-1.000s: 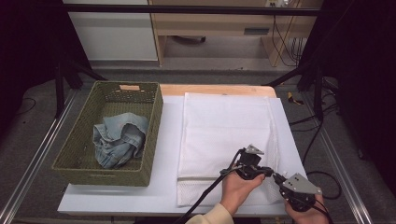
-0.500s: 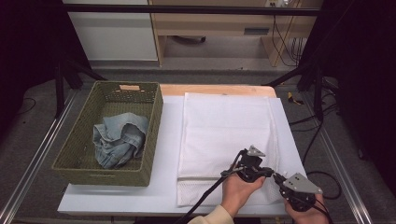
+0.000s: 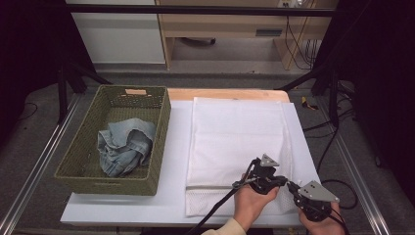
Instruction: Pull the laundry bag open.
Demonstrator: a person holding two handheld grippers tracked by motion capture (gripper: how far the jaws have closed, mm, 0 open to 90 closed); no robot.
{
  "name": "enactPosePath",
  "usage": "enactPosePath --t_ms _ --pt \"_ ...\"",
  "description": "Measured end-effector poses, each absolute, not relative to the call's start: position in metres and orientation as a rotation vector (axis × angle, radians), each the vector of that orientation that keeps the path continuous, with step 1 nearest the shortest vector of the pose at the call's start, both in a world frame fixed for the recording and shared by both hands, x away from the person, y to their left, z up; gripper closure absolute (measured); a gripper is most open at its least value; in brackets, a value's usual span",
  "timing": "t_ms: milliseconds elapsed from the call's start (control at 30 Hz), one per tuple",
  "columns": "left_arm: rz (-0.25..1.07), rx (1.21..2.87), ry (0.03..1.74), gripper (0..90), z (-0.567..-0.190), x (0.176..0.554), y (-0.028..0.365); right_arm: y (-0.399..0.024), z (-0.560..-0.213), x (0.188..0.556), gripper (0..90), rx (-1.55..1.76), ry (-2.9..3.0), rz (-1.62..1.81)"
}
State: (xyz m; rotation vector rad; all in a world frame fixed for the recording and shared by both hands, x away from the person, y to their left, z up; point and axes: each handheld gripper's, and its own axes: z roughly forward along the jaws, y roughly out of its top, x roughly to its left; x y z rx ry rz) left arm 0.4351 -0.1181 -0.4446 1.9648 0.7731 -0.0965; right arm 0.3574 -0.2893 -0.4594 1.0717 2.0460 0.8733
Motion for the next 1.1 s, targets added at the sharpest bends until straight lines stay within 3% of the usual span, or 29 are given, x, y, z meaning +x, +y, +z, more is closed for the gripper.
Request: enactPosePath --t_ms 1100 --pt "-0.041 1.889 0.875 86.8 -0.464 0.426 -0.116 -0.297 -0.458 0.353 87.9 1.166 2.046 0.818"
